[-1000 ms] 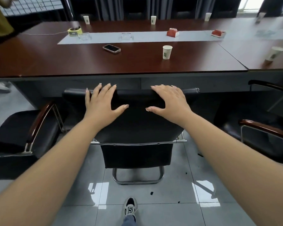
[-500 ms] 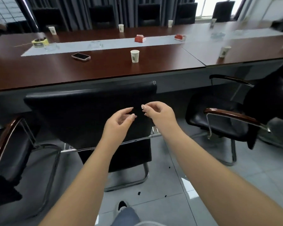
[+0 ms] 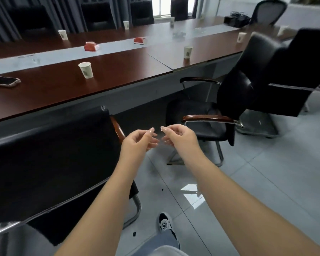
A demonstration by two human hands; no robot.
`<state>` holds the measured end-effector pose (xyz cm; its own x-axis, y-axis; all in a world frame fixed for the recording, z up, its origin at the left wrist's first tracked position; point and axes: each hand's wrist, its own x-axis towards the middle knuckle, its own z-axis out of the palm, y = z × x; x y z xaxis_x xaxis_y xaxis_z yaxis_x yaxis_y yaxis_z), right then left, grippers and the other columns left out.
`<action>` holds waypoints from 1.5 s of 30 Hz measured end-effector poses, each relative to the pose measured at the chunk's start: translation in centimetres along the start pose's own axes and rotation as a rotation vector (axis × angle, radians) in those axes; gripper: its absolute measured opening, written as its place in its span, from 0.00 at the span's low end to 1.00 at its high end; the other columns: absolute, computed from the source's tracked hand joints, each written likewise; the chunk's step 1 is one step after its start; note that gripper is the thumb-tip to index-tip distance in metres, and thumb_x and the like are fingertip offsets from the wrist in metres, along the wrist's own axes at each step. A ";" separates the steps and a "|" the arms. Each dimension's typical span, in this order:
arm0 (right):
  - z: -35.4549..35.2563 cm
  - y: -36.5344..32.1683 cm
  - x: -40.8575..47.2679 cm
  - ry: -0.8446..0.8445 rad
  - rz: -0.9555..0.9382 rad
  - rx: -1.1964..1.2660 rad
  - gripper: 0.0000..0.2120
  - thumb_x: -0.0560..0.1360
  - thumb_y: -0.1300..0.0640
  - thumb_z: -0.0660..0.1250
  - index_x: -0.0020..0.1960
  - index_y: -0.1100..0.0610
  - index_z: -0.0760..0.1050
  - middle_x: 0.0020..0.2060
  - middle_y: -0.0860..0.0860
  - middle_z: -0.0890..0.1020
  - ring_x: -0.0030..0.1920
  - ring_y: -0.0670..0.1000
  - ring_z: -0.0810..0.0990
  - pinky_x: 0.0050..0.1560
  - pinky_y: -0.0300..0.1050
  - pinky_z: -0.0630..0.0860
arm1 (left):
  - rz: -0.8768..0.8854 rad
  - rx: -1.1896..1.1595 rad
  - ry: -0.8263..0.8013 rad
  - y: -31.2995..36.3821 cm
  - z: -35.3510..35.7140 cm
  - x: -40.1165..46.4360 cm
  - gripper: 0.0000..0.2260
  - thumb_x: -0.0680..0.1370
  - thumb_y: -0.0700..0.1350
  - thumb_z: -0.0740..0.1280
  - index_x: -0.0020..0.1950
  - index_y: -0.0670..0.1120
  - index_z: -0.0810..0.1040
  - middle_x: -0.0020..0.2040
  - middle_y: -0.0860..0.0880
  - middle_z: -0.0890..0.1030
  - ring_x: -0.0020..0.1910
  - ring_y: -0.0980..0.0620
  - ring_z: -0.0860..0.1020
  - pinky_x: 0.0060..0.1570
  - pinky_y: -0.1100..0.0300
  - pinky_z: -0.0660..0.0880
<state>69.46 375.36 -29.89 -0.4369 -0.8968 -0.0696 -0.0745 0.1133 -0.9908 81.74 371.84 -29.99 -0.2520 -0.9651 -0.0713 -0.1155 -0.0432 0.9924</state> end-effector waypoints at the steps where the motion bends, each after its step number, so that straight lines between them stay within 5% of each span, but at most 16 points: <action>1: -1.0 0.3 1.1 0.026 0.008 -0.002 0.04 0.75 0.54 0.68 0.42 0.52 0.76 0.32 0.47 0.79 0.30 0.39 0.77 0.32 0.27 0.72 | -0.008 -0.004 -0.034 0.1 1.3 1.2 0.07 0.78 0.48 0.64 0.44 0.48 0.78 0.40 0.50 0.82 0.41 0.53 0.81 0.41 0.65 0.75; 7: -4.7 1.4 7.1 0.112 0.092 -0.060 0.05 0.75 0.52 0.68 0.42 0.51 0.76 0.32 0.47 0.80 0.33 0.43 0.78 0.38 0.35 0.74 | -0.048 -0.056 -0.169 0.8 6.3 7.4 0.06 0.78 0.46 0.64 0.43 0.47 0.78 0.39 0.48 0.83 0.38 0.54 0.81 0.45 0.61 0.77; 13: -7.9 0.8 15.5 0.135 0.173 -0.078 0.05 0.75 0.55 0.68 0.43 0.57 0.76 0.29 0.48 0.78 0.25 0.38 0.75 0.31 0.30 0.70 | -0.131 -0.137 -0.205 1.9 10.6 15.9 0.08 0.78 0.46 0.64 0.42 0.46 0.79 0.33 0.53 0.83 0.34 0.59 0.81 0.44 0.63 0.76; 30: -17.8 4.6 31.7 0.172 0.391 -0.151 0.05 0.75 0.54 0.68 0.41 0.54 0.77 0.33 0.49 0.79 0.32 0.45 0.75 0.51 0.45 0.77 | -0.381 -0.125 -0.175 -1.2 19.7 31.5 0.08 0.78 0.47 0.63 0.43 0.47 0.78 0.35 0.53 0.82 0.36 0.56 0.79 0.44 0.63 0.75; 37: -22.7 9.0 38.6 0.034 0.466 -0.191 0.06 0.74 0.53 0.68 0.41 0.54 0.77 0.34 0.51 0.79 0.30 0.44 0.74 0.40 0.35 0.75 | -0.537 -0.052 -0.062 -5.8 25.1 33.9 0.09 0.79 0.47 0.62 0.41 0.47 0.76 0.29 0.55 0.81 0.35 0.57 0.78 0.36 0.66 0.71; 45: -29.1 17.0 48.7 -0.365 0.519 -0.452 0.07 0.72 0.51 0.71 0.39 0.53 0.77 0.31 0.47 0.77 0.30 0.43 0.75 0.34 0.35 0.70 | -0.899 -0.070 0.203 -12.0 35.1 36.7 0.11 0.79 0.49 0.62 0.38 0.48 0.74 0.22 0.56 0.77 0.32 0.57 0.75 0.33 0.65 0.67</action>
<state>20.83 346.10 -46.71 -0.1992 -0.7565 -0.6230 -0.3333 0.6501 -0.6828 40.15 346.01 -48.05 0.0784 -0.5873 -0.8055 -0.1258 -0.8074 0.5764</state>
